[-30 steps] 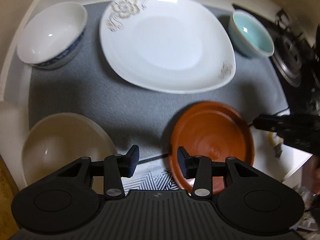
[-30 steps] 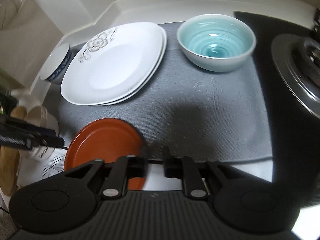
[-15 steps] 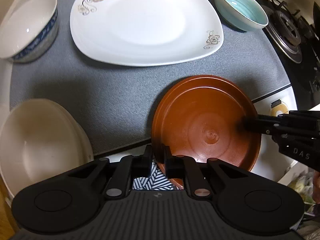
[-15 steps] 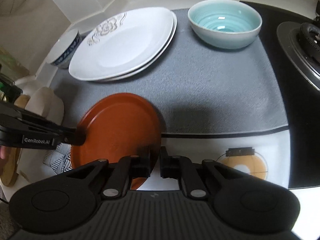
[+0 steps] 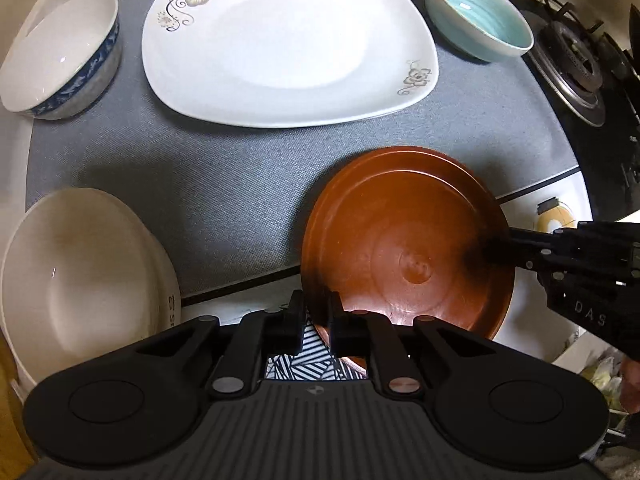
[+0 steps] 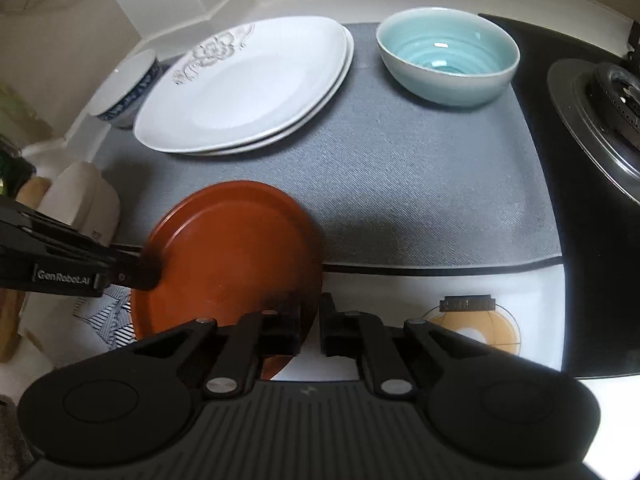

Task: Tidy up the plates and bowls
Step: 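Close both grippers on the orange plate rim and lift it, then carry the orange plate with both grippers over the stacked white plates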

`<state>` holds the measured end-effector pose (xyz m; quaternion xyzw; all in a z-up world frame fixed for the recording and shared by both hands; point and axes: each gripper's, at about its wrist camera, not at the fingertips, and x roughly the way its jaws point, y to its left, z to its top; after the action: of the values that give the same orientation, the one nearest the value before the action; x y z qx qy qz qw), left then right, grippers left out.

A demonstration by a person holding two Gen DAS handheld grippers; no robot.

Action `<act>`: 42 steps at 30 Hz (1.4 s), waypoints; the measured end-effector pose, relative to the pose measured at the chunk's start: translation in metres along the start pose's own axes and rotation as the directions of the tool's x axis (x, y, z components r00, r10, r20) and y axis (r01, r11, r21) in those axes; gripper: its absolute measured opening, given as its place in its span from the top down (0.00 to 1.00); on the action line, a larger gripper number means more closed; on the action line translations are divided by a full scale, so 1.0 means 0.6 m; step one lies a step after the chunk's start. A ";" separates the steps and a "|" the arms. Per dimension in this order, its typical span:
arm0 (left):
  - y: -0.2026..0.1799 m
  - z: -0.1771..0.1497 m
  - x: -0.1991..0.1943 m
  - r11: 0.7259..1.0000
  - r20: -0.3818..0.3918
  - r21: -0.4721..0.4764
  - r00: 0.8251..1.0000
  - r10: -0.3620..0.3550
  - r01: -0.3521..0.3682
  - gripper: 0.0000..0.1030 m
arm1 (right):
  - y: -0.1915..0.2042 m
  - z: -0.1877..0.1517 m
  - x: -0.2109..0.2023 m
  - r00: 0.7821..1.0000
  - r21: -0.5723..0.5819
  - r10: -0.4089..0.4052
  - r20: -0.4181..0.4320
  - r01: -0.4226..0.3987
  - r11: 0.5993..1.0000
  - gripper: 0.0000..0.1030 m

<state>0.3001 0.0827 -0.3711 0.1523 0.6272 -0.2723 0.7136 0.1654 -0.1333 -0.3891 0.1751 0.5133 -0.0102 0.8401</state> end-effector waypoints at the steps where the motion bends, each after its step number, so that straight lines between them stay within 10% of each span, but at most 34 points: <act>1: 0.002 0.001 -0.003 1.000 -0.001 -0.009 1.000 -0.011 0.011 0.88 | -0.003 -0.001 -0.004 1.000 0.010 0.012 0.006 -0.012 1.000 0.92; 21: 0.067 0.049 -0.199 0.983 0.209 -0.120 0.972 -0.108 0.135 0.89 | 0.041 0.102 -0.133 0.967 -0.015 0.107 0.233 -0.107 0.994 0.93; 31: 0.100 0.107 -0.284 0.986 0.359 -0.150 0.933 -0.015 0.074 0.89 | 0.114 0.211 -0.169 0.928 -0.144 0.113 0.354 -0.065 0.987 0.94; 42: 0.094 0.155 -0.244 0.981 0.336 -0.193 0.940 0.066 0.000 0.89 | 0.122 0.264 -0.105 0.949 -0.126 -0.003 0.314 0.045 0.991 0.94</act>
<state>0.3990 0.1048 -0.2191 0.0444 0.5148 -0.2214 0.8270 0.2862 -0.1229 -0.2486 0.1093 0.3750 -0.0141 0.9205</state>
